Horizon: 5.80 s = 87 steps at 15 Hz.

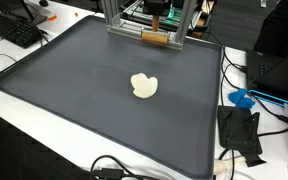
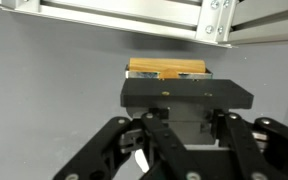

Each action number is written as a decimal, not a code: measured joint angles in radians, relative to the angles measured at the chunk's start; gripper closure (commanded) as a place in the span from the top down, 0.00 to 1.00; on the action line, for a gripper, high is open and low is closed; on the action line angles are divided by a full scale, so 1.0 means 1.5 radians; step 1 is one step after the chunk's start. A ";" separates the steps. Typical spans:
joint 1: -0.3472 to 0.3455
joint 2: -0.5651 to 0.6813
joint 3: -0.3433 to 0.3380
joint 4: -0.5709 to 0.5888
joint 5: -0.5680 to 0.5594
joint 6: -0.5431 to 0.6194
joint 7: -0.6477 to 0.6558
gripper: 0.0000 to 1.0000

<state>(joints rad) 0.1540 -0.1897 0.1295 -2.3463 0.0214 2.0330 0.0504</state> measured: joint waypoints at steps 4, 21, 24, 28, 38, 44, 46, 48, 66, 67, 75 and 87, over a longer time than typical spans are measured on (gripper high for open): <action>-0.001 -0.052 -0.003 -0.010 0.001 0.000 0.007 0.22; 0.001 -0.297 0.004 -0.116 0.019 -0.034 0.033 0.22; 0.008 -0.320 0.007 -0.133 0.033 -0.044 0.033 0.22; 0.014 -0.343 0.013 -0.151 0.042 -0.056 0.033 0.22; 0.027 -0.365 0.020 -0.184 0.062 -0.073 0.033 0.22; 0.026 -0.369 0.020 -0.189 0.068 -0.074 0.034 0.22; 0.025 -0.369 0.019 -0.189 0.071 -0.076 0.041 0.22; 0.025 -0.370 0.018 -0.189 0.073 -0.078 0.048 0.22; 0.000 -0.370 0.011 -0.190 0.071 -0.109 0.056 1.00; 0.000 -0.370 0.011 -0.186 0.071 -0.113 0.056 0.99; -0.001 -0.370 0.011 -0.148 0.071 -0.147 0.056 1.00; -0.003 -0.360 0.012 -0.097 0.070 -0.105 0.054 1.00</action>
<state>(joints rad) 0.1493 -0.7296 0.1481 -2.4924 0.1261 1.8761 0.1317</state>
